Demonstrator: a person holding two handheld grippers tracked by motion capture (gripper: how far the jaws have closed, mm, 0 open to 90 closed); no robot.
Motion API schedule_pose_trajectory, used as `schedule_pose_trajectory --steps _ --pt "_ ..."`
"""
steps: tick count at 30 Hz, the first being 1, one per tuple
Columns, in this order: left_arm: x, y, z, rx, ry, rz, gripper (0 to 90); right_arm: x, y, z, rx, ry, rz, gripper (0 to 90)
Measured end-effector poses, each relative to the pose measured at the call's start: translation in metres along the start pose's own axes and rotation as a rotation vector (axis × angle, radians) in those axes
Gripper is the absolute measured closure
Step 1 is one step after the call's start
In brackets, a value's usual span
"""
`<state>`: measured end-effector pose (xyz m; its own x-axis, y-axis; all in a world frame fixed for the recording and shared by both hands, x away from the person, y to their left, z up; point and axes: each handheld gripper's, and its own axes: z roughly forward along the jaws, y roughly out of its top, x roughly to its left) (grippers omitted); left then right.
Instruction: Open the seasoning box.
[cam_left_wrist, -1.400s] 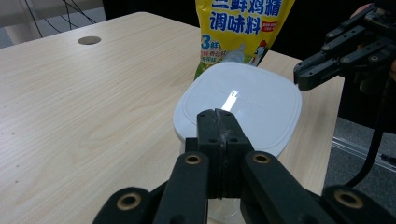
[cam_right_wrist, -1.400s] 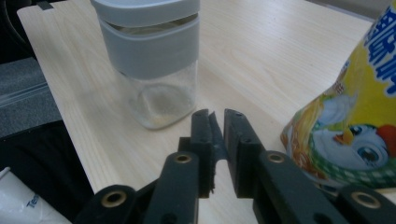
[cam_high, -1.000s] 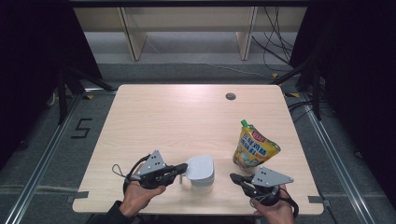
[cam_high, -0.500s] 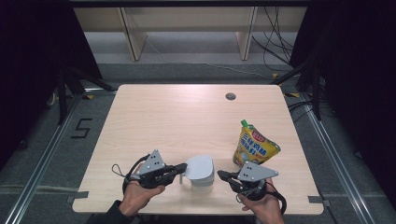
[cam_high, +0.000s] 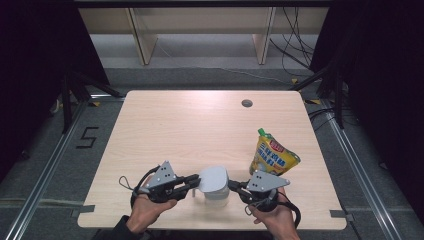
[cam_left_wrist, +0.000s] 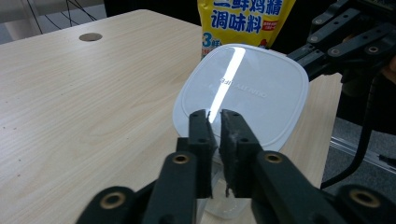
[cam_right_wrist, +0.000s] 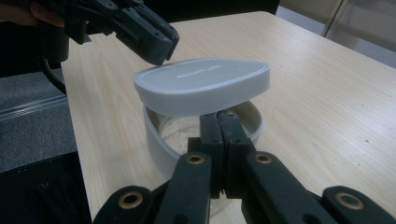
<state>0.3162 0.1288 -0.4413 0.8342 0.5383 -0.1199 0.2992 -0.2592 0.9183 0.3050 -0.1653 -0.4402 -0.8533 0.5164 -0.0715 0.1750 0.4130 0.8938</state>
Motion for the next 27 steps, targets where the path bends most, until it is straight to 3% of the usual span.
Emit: schedule_pose_trajectory --steps 4,5,10,13,14,16,17,18,22,23,24,25,26,27 --pt "0.0 -0.008 -0.007 0.016 0.021 -0.012 62.2 0.001 0.004 0.001 -0.001 0.002 -0.015 90.0" --pt "0.002 -0.011 -0.009 0.026 0.027 0.017 58.6 0.002 0.006 0.002 -0.008 0.006 -0.01 90.0" --pt "0.006 -0.033 -0.019 0.069 0.04 -0.013 43.9 0.004 0.011 0.005 -0.017 0.004 -0.024 89.9" --pt "0.007 -0.04 -0.024 0.099 0.042 0.032 39.5 0.007 0.016 0.008 -0.015 0.011 -0.04 89.9" --pt "0.004 -0.042 -0.024 0.097 0.042 -0.004 37.9 0.008 0.019 0.01 -0.024 0.0 -0.044 89.9" --pt "0.004 -0.045 -0.025 0.106 0.045 0.038 35.7 0.011 0.022 0.012 -0.021 0.007 -0.042 89.8" --pt "0.002 -0.049 -0.025 0.104 0.046 0.003 34.6 0.011 0.025 0.013 -0.024 0.013 -0.059 89.8" --pt "0.002 -0.05 -0.026 0.115 0.046 0.016 34.3 0.013 0.027 0.014 -0.032 0.01 -0.065 89.8" --pt "0.002 -0.055 -0.027 0.127 0.055 0.002 32.6 0.019 0.034 0.018 -0.035 0.018 -0.091 89.5" --pt "0.004 -0.055 -0.028 0.132 0.048 0.025 32.6 0.02 0.036 0.019 -0.037 0.011 -0.086 89.5" --pt "0.003 -0.057 -0.029 0.128 0.059 0.003 32.4 0.021 0.037 0.02 -0.035 0.017 -0.088 89.5" --pt "0.005 -0.057 -0.03 0.13 0.054 0.021 32.2 0.022 0.038 0.02 -0.027 0.023 -0.09 89.5" --pt "0.004 -0.058 -0.031 0.139 0.058 0.0 31.7 0.023 0.039 0.022 -0.035 0.021 -0.104 89.5" --pt "0.006 -0.059 -0.031 0.148 0.06 0.01 31.5 0.023 0.039 0.022 -0.035 0.025 -0.102 89.5"
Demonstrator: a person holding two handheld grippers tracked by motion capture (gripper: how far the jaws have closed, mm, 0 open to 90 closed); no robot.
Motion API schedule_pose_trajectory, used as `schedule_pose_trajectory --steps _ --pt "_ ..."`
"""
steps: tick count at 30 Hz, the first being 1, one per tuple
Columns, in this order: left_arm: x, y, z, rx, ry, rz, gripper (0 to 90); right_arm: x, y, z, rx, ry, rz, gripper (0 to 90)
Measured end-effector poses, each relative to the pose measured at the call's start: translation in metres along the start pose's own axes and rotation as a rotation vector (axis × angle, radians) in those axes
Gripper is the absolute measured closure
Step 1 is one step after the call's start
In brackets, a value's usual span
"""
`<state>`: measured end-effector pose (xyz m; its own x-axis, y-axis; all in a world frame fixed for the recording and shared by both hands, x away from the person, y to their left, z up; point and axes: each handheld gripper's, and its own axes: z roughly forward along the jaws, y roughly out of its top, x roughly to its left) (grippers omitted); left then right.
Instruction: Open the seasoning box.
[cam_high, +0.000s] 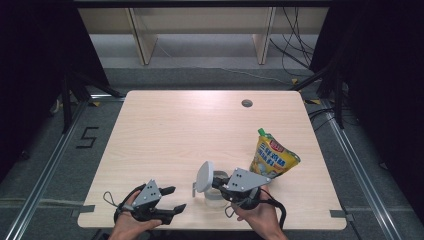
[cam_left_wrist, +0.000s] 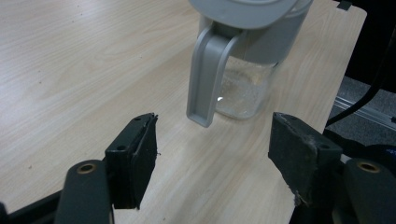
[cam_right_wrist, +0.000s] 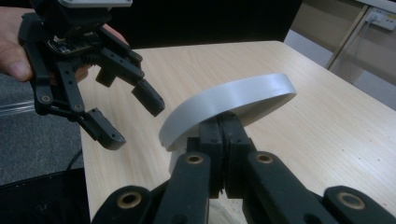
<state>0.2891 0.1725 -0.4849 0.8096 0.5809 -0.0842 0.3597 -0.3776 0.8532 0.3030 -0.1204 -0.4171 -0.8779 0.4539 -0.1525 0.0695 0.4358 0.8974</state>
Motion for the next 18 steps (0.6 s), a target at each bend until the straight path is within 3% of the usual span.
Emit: schedule_pose_trajectory --steps 1,2,3,10,11,12,16,18 --pt "-0.002 -0.001 0.001 -0.011 -0.01 -0.027 31.2 0.0 0.0 0.001 0.0 -0.002 -0.018 89.4" --pt "0.0 -0.003 0.001 0.015 0.005 -0.002 31.0 0.002 0.0 0.001 0.006 0.01 0.009 89.4" --pt "-0.002 -0.004 0.003 0.008 -0.009 -0.018 30.6 0.002 0.0 0.002 -0.006 0.005 0.002 89.4" --pt "-0.009 -0.005 0.008 0.02 -0.005 -0.003 25.8 0.007 0.001 0.004 0.002 0.028 0.0 88.7" --pt "-0.01 -0.006 0.009 0.014 -0.003 -0.017 25.6 0.007 0.001 0.004 -0.004 0.02 0.003 88.5" --pt "-0.008 -0.006 0.009 0.029 -0.001 0.006 25.0 0.006 0.0 0.002 -0.006 0.015 0.008 88.3" --pt "-0.008 -0.007 0.01 0.016 0.001 -0.016 24.3 0.0 -0.006 -0.008 -0.018 -0.006 0.03 87.4" --pt "-0.007 -0.008 0.01 0.028 0.0 -0.008 24.3 -0.003 -0.011 -0.016 -0.009 -0.019 0.049 86.0"
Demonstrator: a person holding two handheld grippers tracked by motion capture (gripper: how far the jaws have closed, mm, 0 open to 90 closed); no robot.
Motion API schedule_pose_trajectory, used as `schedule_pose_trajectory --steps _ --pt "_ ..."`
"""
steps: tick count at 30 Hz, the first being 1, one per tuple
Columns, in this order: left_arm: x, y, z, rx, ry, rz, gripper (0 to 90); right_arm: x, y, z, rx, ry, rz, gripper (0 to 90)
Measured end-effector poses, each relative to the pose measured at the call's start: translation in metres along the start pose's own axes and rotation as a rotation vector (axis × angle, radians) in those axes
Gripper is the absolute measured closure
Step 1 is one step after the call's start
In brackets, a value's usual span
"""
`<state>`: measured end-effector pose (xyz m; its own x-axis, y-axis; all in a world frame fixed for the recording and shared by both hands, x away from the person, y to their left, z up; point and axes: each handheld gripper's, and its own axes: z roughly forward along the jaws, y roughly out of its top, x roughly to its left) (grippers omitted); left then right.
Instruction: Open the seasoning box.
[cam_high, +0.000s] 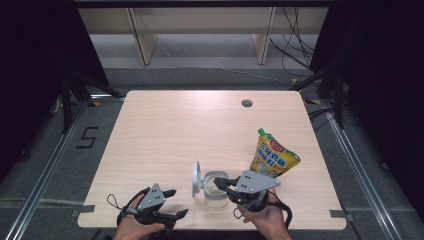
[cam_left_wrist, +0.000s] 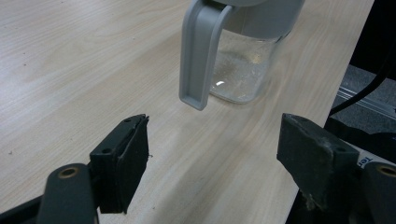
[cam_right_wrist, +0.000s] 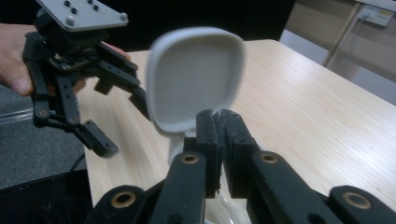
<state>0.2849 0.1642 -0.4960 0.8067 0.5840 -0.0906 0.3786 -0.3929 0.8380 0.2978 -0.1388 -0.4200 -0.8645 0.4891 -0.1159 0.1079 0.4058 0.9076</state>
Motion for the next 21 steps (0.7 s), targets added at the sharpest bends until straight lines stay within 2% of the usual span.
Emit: schedule_pose_trajectory --steps 2,4,5,6,7,8,9,11,12,13,14,15,16,18,19,20,21 --pt "0.001 0.0 0.0 0.002 0.004 0.019 24.3 -0.005 -0.006 -0.008 -0.012 -0.021 -0.003 84.4" --pt "0.001 0.0 0.0 -0.003 0.009 0.008 23.7 -0.011 -0.013 -0.017 -0.014 -0.036 0.018 82.5" --pt "0.002 0.0 0.0 -0.002 0.001 0.007 23.4 -0.013 -0.017 -0.021 -0.025 -0.065 0.015 80.9" --pt "0.002 0.001 0.0 -0.017 0.004 0.004 23.3 -0.014 -0.022 -0.027 -0.01 -0.068 0.044 79.4" --pt "0.004 0.002 -0.002 -0.012 0.006 0.034 23.1 -0.017 -0.027 -0.031 -0.014 -0.081 0.055 78.2" --pt "0.003 0.001 -0.001 -0.042 0.008 -0.008 22.8 -0.018 -0.032 -0.037 -0.009 -0.093 0.069 77.2" --pt "0.004 0.001 -0.002 -0.032 0.012 0.008 22.5 -0.021 -0.037 -0.041 -0.01 -0.11 0.076 76.0" --pt "0.004 0.001 -0.001 -0.028 0.016 0.005 22.5 -0.024 -0.047 -0.052 0.011 -0.128 0.121 73.9" --pt "0.004 0.001 0.0 -0.031 0.01 0.004 22.5 -0.026 -0.052 -0.055 0.01 -0.141 0.129 72.7" --pt "0.005 0.001 0.0 -0.031 0.011 0.024 22.5 -0.026 -0.056 -0.059 0.018 -0.152 0.147 71.6" --pt "0.004 0.001 0.0 -0.013 0.022 0.016 22.4 -0.029 -0.06 -0.061 0.024 -0.161 0.139 70.1" --pt "0.003 0.001 0.001 -0.021 0.011 0.007 22.4 -0.03 -0.063 -0.063 0.035 -0.155 0.17 68.4" --pt "0.003 0.001 0.001 -0.016 0.012 0.012 22.5 -0.032 -0.066 -0.066 0.036 -0.174 0.171 67.1" --pt "0.002 0.001 0.002 -0.024 0.01 0.002 22.4 -0.033 -0.071 -0.07 0.053 -0.188 0.212 65.2" --pt "0.003 0.002 0.002 -0.018 0.008 0.027 22.4 -0.036 -0.073 -0.071 0.061 -0.184 0.2 64.5" --pt "0.004 0.002 0.001 -0.013 0.012 0.039 22.3 -0.036 -0.075 -0.072 0.07 -0.181 0.211 63.5" --pt "0.004 0.002 0.001 -0.014 0.014 0.04 22.3 -0.035 -0.077 -0.074 0.089 -0.193 0.256 62.7"
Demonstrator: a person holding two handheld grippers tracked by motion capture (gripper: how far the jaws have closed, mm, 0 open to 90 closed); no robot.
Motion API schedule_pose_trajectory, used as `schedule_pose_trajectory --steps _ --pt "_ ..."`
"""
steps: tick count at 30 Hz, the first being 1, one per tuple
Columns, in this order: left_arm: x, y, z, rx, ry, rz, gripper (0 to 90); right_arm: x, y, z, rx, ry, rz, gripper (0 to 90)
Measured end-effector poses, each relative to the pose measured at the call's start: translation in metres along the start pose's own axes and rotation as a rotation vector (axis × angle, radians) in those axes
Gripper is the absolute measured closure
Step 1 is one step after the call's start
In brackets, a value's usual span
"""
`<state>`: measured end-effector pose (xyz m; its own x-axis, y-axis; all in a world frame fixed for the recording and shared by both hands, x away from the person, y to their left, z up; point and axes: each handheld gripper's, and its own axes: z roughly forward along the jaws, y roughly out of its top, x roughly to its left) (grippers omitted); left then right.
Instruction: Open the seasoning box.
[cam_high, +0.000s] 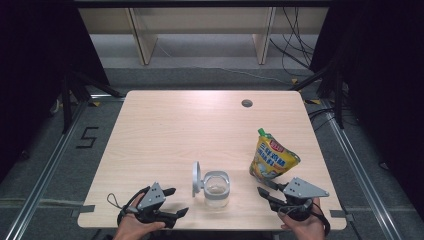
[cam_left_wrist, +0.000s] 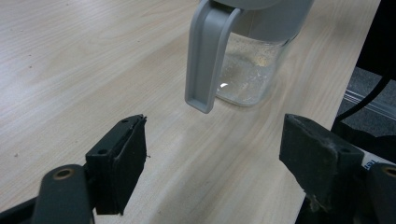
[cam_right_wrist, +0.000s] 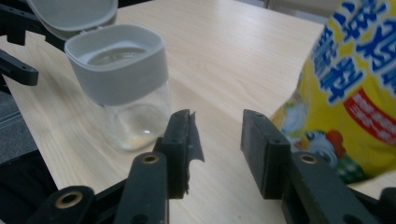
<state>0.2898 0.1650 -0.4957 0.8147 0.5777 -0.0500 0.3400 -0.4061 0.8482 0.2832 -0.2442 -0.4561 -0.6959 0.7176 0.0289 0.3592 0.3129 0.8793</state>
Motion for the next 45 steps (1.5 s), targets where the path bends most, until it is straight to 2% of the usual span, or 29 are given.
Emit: schedule_pose_trajectory --steps 1,2,4,5,7,8,13,16,18,19,20,22,23,24,25,26,27,29,30,31,32,35,36,38,40,41,42,43,45 --pt "0.0 0.0 0.0 0.0 0.0 0.0 22.3 -0.003 -0.001 0.002 -0.011 0.003 -0.023 62.1" --pt "0.0 0.0 0.0 0.002 -0.004 -0.001 22.3 -0.001 -0.003 0.0 0.005 -0.012 0.013 61.3" --pt "-0.001 0.0 0.001 -0.009 -0.006 -0.013 22.3 -0.007 -0.005 0.001 0.012 -0.011 -0.008 60.2" --pt "-0.002 -0.001 0.002 -0.009 -0.005 -0.037 22.3 -0.007 -0.007 0.0 0.018 -0.033 0.013 59.3" --pt "-0.002 -0.001 0.002 -0.009 -0.003 -0.04 22.3 -0.012 -0.009 0.0 0.02 -0.052 -0.007 58.6" --pt "-0.002 -0.001 0.002 -0.01 -0.002 -0.043 22.3 -0.013 -0.01 0.0 0.023 -0.049 0.009 58.3" --pt "-0.001 -0.002 0.003 -0.02 0.003 -0.016 22.4 -0.016 -0.014 -0.003 0.051 -0.058 0.025 55.6" --pt "-0.002 -0.002 0.003 -0.025 0.011 -0.032 22.4 -0.018 -0.016 -0.005 0.063 -0.082 0.071 53.5" --pt "0.0 -0.001 0.001 -0.015 0.008 -0.002 22.4 -0.024 -0.018 -0.005 0.052 -0.112 0.056 51.4" --pt "0.0 -0.002 0.002 -0.028 0.01 -0.002 22.4 -0.025 -0.019 -0.005 0.06 -0.109 0.085 50.6" --pt "-0.002 -0.002 0.001 -0.016 0.016 -0.03 22.4 -0.027 -0.02 -0.005 0.068 -0.122 0.093 50.0" --pt "-0.001 -0.002 0.001 -0.009 0.016 -0.03 22.4 -0.028 -0.021 -0.005 0.055 -0.14 0.141 47.6" --pt "-0.002 -0.002 0.001 -0.013 0.012 -0.032 22.4 -0.033 -0.022 -0.005 0.045 -0.144 0.116 45.9" --pt "-0.001 -0.002 0.002 -0.021 0.019 -0.026 22.4 -0.033 -0.023 -0.005 0.044 -0.16 0.145 45.0" --pt "-0.001 -0.002 0.002 -0.021 0.018 -0.026 22.4 -0.038 -0.024 -0.005 0.039 -0.162 0.12 44.1" --pt "0.0 -0.002 0.002 -0.017 0.013 -0.013 22.4 -0.038 -0.025 -0.004 0.023 -0.174 0.146 43.2" --pt "-0.001 -0.002 0.002 -0.024 0.024 -0.024 22.4 -0.042 -0.025 -0.004 0.006 -0.164 0.12 42.4" --pt "-0.002 -0.001 0.001 -0.017 0.017 -0.029 22.4 -0.043 -0.026 -0.004 0.003 -0.174 0.147 39.0" --pt "-0.002 -0.001 0.001 -0.022 0.024 -0.023 22.4 -0.047 -0.026 -0.002 -0.003 -0.175 0.105 37.9" --pt "-0.001 -0.001 0.001 -0.023 0.018 -0.017 22.4 -0.048 -0.026 -0.002 -0.001 -0.181 0.102 36.6" --pt "-0.002 -0.002 0.001 -0.01 0.018 -0.037 22.4 -0.049 -0.026 0.0 0.005 -0.185 0.096 35.1" --pt "-0.001 -0.001 0.002 -0.017 0.016 -0.044 22.4 -0.049 -0.025 0.002 -0.009 -0.178 0.105 30.7" --pt "-0.001 -0.001 0.002 -0.017 0.02 -0.046 22.4 -0.047 -0.025 0.002 0.007 -0.188 0.129 29.7" --pt "0.0 -0.001 0.002 -0.018 0.012 -0.031 22.4 -0.052 -0.025 0.004 -0.002 -0.195 0.095 26.0" --pt "0.0 0.0 0.002 -0.019 0.009 -0.019 22.4 -0.052 -0.026 0.007 -0.013 -0.213 0.121 22.4" --pt "0.001 0.0 0.002 -0.015 0.01 -0.016 22.4 -0.054 -0.026 0.008 -0.023 -0.221 0.104 21.4" --pt "-0.002 0.0 0.004 -0.03 0.01 -0.06 22.4 -0.054 -0.026 0.009 -0.019 -0.214 0.126 21.3" --pt "-0.001 0.0 0.004 -0.029 0.009 -0.051 22.4 -0.058 -0.027 0.01 -0.03 -0.207 0.095 21.0" --pt "-0.001 0.0 0.004 -0.023 0.011 -0.053 22.4 -0.06 -0.027 0.012 -0.053 -0.19 0.097 19.5"
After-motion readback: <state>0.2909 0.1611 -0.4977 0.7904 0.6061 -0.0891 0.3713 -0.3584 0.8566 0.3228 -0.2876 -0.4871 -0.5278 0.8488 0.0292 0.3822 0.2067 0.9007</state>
